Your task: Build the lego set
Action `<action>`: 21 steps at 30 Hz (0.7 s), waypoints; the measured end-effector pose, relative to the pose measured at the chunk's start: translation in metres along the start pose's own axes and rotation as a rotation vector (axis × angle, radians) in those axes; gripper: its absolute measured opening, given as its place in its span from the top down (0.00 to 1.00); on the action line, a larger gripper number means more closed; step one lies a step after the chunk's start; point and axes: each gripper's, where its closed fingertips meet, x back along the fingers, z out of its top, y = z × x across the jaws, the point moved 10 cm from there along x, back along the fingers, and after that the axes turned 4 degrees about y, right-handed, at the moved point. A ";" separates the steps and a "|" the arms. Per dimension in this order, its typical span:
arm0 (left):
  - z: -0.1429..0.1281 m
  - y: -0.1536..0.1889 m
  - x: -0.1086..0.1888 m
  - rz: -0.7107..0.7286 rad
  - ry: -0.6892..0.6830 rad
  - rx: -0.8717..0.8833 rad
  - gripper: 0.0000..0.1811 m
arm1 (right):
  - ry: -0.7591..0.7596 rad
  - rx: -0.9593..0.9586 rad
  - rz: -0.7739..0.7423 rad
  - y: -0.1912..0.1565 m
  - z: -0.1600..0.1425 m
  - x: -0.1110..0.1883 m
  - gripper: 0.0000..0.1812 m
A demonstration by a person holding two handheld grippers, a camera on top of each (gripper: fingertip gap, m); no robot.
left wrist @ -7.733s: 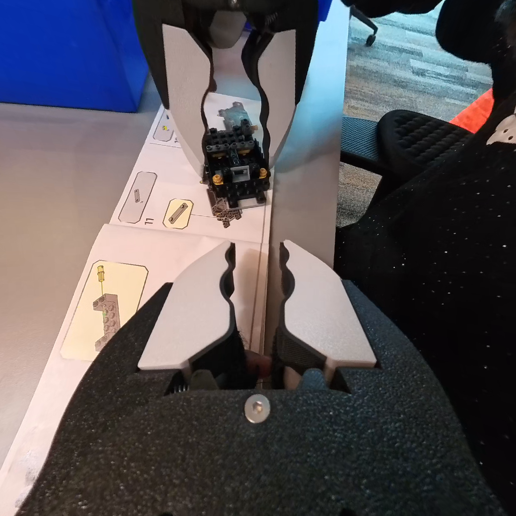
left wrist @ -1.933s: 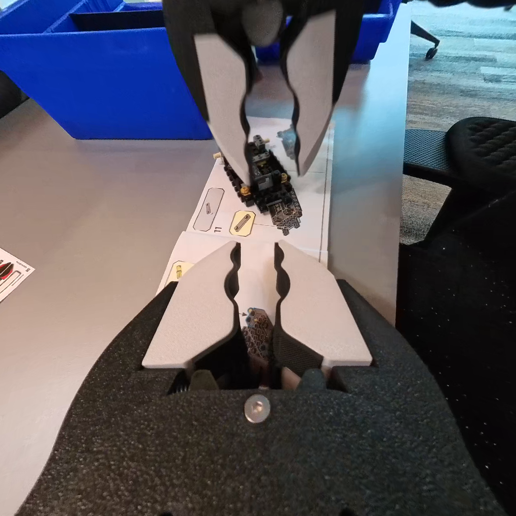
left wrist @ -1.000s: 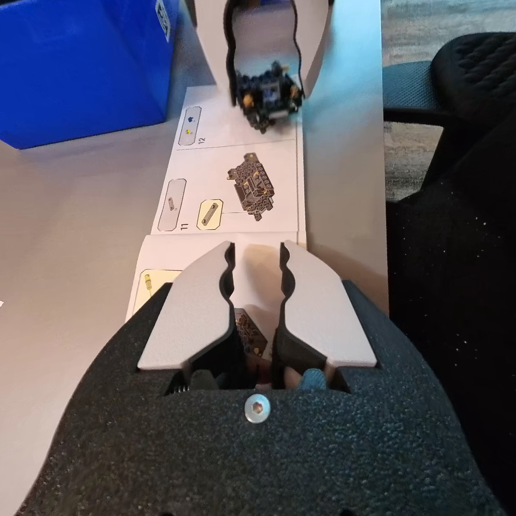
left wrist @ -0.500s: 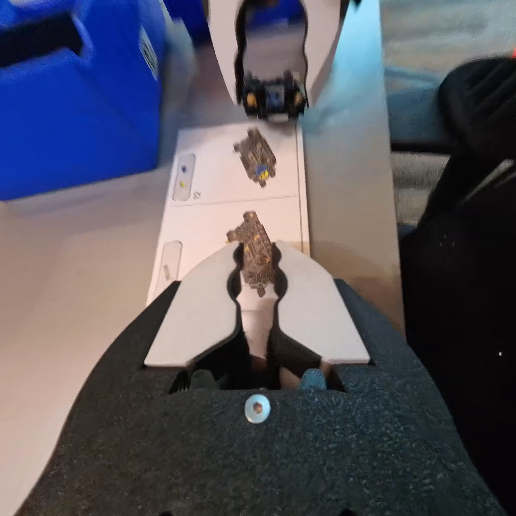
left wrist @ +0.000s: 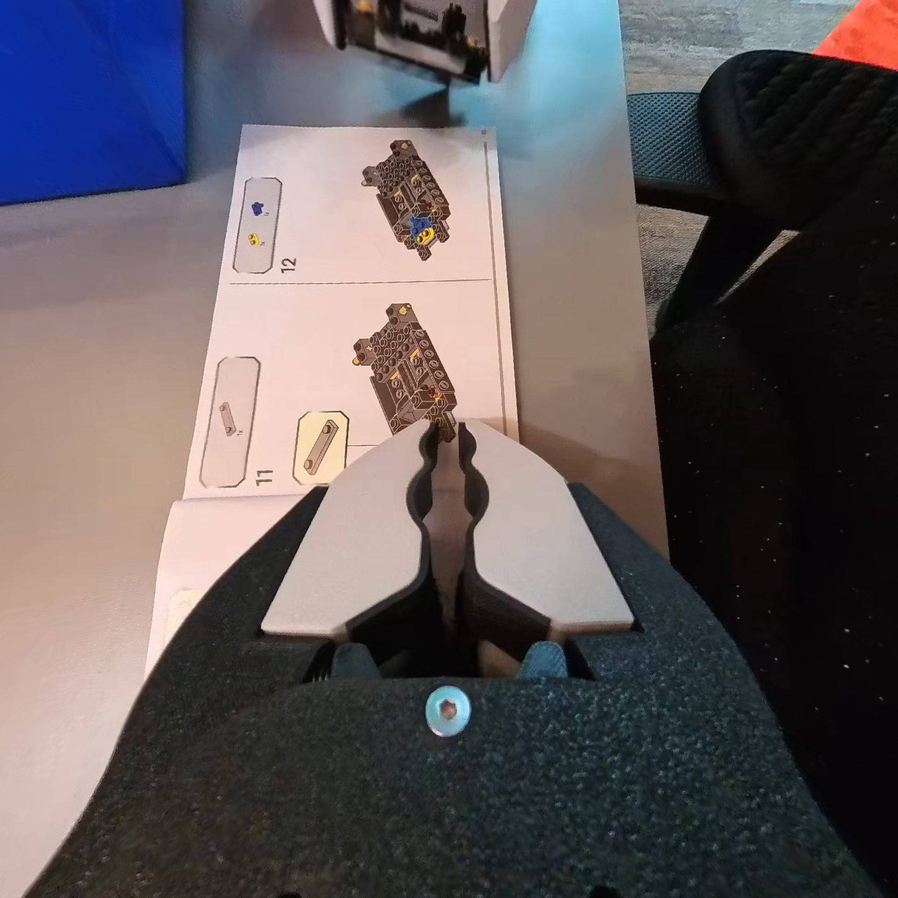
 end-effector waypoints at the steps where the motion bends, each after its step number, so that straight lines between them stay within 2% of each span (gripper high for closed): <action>1: 0.000 0.000 0.000 0.005 0.003 -0.008 0.96 | 0.015 -0.025 -0.002 -0.001 0.009 0.000 0.65; 4: 0.002 -0.001 0.003 0.013 0.063 -0.023 0.92 | 0.078 -0.080 -0.007 -0.007 0.048 -0.006 0.66; 7: 0.012 -0.005 0.030 0.011 0.297 0.015 0.89 | 0.073 -0.045 -0.014 -0.010 0.089 -0.029 0.66; 10: 0.007 -0.015 0.059 0.078 0.245 0.022 0.84 | 0.039 -0.044 0.036 -0.007 0.118 -0.063 0.66; 12: -0.002 -0.017 0.067 0.115 0.199 -0.007 0.81 | 0.040 -0.059 0.056 -0.003 0.127 -0.082 0.66; 14: -0.008 -0.019 0.068 0.134 0.205 0.004 0.80 | 0.073 -0.091 0.080 0.001 0.130 -0.086 0.57; 16: -0.011 -0.020 0.067 0.125 0.216 0.025 0.79 | 0.189 -0.121 0.111 0.003 0.127 -0.069 0.55; 18: -0.013 -0.022 0.066 0.141 0.211 0.029 0.79 | 0.347 -0.139 0.097 0.008 0.117 -0.035 0.55; 21: -0.019 -0.029 0.068 0.200 0.219 0.064 0.77 | 0.543 -0.144 -0.095 0.026 0.088 0.034 0.59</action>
